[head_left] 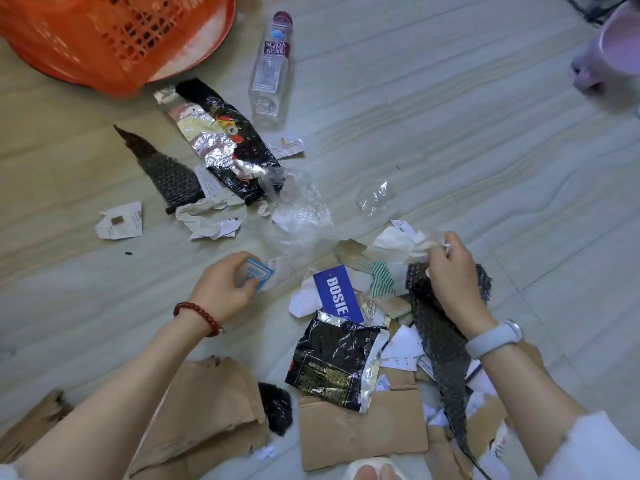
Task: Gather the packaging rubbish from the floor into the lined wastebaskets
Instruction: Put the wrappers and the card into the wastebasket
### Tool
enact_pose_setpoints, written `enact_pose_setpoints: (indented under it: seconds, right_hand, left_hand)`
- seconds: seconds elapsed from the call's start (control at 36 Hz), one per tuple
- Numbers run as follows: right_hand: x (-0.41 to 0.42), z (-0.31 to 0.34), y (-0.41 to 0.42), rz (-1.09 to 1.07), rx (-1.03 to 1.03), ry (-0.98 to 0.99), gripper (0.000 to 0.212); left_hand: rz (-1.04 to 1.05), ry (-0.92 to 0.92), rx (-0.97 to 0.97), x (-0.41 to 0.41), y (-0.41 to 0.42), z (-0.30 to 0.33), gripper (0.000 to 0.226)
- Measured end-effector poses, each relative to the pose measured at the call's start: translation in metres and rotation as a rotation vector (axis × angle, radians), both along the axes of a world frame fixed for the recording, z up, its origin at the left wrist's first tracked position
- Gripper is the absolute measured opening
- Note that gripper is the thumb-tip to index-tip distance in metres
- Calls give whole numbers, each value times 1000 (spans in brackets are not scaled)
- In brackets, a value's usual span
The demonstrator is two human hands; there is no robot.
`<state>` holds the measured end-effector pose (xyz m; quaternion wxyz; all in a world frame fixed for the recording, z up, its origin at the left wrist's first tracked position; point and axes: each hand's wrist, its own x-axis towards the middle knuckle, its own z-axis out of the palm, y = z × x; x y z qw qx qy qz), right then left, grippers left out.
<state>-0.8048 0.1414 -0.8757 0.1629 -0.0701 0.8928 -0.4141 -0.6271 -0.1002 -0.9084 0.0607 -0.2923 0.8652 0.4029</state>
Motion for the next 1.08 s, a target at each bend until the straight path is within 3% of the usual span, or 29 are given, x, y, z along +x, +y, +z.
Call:
enact_pose_setpoints:
  seconds: [0.06, 0.17, 0.22, 0.28, 0.36, 0.47, 0.56, 0.64, 0.69, 0.81, 0.94, 1.08]
  right_hand:
    - [-3, -4, -3, 112, 149, -18, 8]
    - [0, -23, -15, 473, 581, 67, 67]
    - [4, -36, -21, 606, 691, 87, 77]
    - [7, -45, -25, 633, 702, 77, 70]
    - [12, -51, -29, 603, 596, 129, 40]
    - [17, -50, -24, 564, 411, 205, 20]
    - [12, -36, -21, 305, 113, 102, 13]
    - [4, -11, -17, -25, -233, -9, 26]
    - [1, 5, -11, -131, -335, 12, 27]
    - [5, 16, 1, -18, -167, 58, 41]
    - [14, 13, 35, 293, 224, 36, 44]
    - [20, 5, 72, 314, 526, -40, 49]
  left_hand:
    - [-9, -11, -7, 2, -7, 5, 36]
    - [-99, -30, -2, 1, -11, 12, 59]
    - [-190, -57, -6, 1, -10, 15, 63]
    - [-289, -79, -31, 1, -8, 15, 51]
    - [-384, -91, -74, 1, 0, 15, 21]
    - [-479, -70, -120, -2, 18, 13, 17]
    - [-541, 14, -129, -6, 36, 9, 20]
    - [-650, 9, -149, -12, 51, 5, 17]
    - [-700, -29, -189, -17, 58, 1, 29]
    - [-819, -143, -357, -29, 69, -4, 33]
    - [-948, -83, -512, -50, 84, 2, 37]
    - [-1116, -211, -600, -72, 92, 1, 41]
